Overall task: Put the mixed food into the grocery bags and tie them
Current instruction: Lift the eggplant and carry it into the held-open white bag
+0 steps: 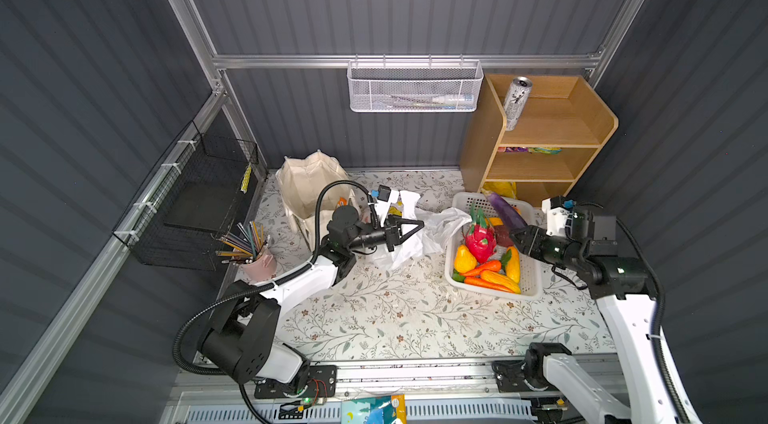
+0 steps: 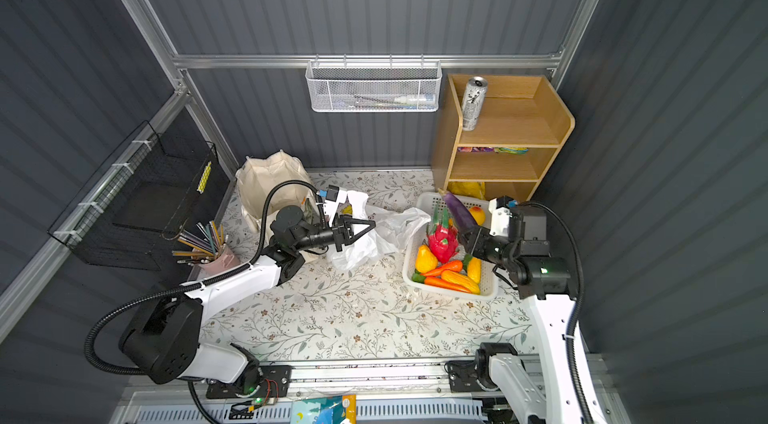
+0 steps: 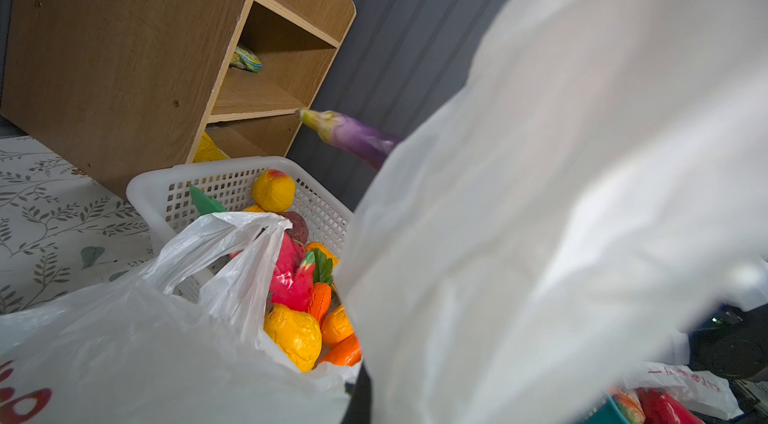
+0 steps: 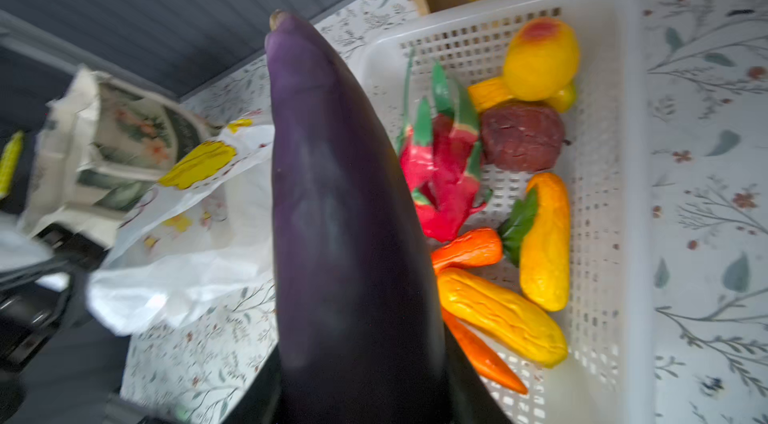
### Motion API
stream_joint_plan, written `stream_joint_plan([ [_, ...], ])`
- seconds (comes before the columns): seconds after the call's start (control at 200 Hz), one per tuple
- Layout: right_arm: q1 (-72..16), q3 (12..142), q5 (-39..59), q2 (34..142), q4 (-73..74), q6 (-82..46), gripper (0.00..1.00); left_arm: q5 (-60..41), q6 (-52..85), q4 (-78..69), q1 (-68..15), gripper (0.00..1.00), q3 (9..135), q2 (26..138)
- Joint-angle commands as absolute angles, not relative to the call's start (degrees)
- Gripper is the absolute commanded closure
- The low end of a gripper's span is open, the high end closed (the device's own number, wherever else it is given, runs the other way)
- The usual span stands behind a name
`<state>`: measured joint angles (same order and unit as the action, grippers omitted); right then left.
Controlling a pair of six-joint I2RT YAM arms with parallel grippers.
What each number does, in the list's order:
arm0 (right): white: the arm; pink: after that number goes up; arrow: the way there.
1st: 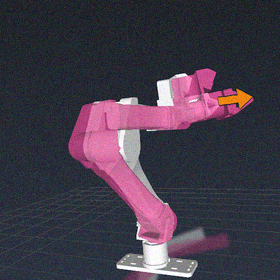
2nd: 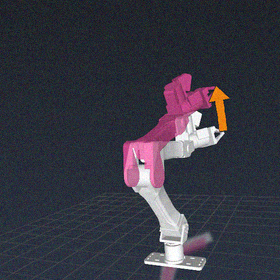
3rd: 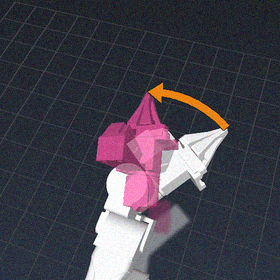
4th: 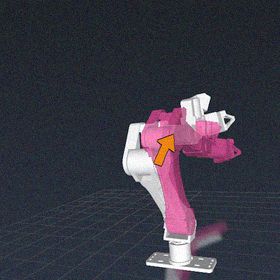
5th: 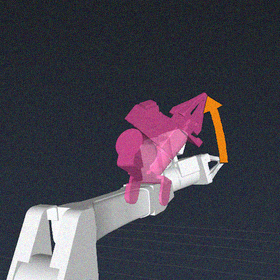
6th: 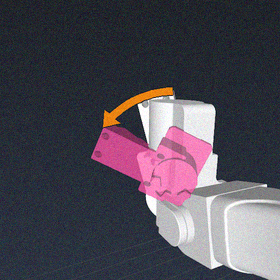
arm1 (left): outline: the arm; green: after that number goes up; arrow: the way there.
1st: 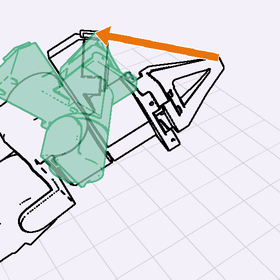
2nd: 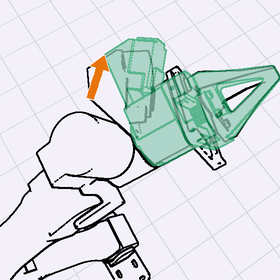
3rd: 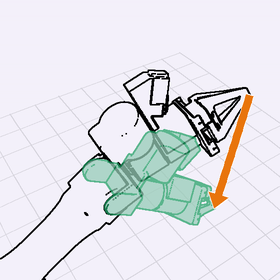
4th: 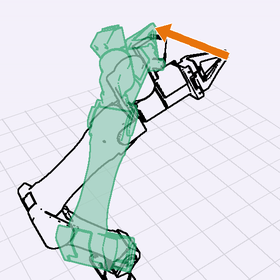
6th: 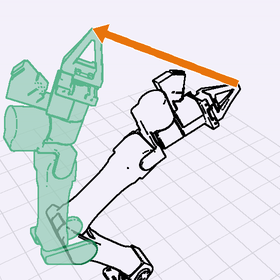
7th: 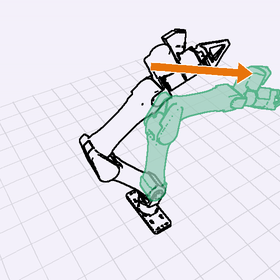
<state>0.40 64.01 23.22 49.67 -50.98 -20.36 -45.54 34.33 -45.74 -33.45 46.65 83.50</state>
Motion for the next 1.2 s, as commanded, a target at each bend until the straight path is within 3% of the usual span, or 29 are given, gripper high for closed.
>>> stream_joint_plan([
  [0.0,-3.0,65.3,32.4,49.2,-58.0,-18.9,0.74,-47.2,33.5,-44.5,-33.5,1.0,48.3,83.9],
  [0.25,-12.2,60.9,36.4,50.3,-57.8,-19.3,0.74,-47.3,32.8,-43.2,-33.5,1.0,49.0,84.0],
  [0.625,-13.1,58.8,37.1,60.7,-48.0,-19.3,0.75,-48.6,33.1,-43.2,-33.4,1.0,49.8,84.4],
  [0.941,-15.3,66.8,36.6,74.3,-46.4,-16.4,0.75,-49.5,33.8,-44.0,-33.5,1.0,50.3,85.4],
  [1.196,-21.6,81.7,32.3,90.3,-49.4,-14.4,0.73,-50.2,34.7,-45.3,-33.6,1.0,51.0,86.5],
])
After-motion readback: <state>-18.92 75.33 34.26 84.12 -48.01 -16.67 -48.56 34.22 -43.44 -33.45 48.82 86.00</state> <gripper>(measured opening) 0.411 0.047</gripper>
